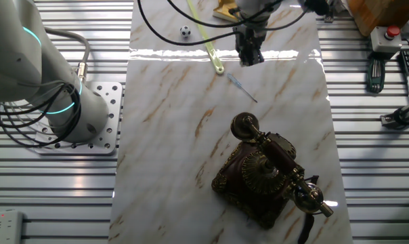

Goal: Dial a number on an old rotary phone

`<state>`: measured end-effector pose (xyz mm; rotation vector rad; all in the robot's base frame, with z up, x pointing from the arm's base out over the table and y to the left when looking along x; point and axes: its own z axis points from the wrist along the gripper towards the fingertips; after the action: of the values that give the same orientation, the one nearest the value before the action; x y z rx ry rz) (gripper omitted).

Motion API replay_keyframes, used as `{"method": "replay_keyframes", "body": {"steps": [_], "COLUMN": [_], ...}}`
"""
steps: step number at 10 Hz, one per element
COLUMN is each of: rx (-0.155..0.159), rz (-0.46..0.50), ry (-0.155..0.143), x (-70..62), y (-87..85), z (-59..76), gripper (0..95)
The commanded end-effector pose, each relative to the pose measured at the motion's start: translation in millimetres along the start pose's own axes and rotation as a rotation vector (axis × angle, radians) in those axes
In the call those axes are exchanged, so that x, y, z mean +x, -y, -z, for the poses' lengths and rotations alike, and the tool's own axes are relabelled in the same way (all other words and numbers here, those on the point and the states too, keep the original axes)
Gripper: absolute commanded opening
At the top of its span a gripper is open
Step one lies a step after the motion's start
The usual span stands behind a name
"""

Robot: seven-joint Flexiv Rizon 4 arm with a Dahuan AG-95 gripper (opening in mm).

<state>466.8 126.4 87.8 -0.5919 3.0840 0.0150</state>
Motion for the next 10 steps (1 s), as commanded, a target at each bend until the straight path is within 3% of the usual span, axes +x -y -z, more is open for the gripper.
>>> {"method": "replay_keyframes", "body": {"steps": [1,4,7,10], "rx": [0.040,0.038,0.080,0.138], "rz": [0.158,0.261,0.380,0.504], "ry": [-0.042,-0.058,-0.093,-0.095], "x": [-0.7,-1.7,-1.8,-2.3], "y": [0.0,-0.3,-0.4,-0.4], "z": [-1.1,-2.3,-2.6,-3.4], "gripper": [0.0,0.0,0.0,0.0]}}
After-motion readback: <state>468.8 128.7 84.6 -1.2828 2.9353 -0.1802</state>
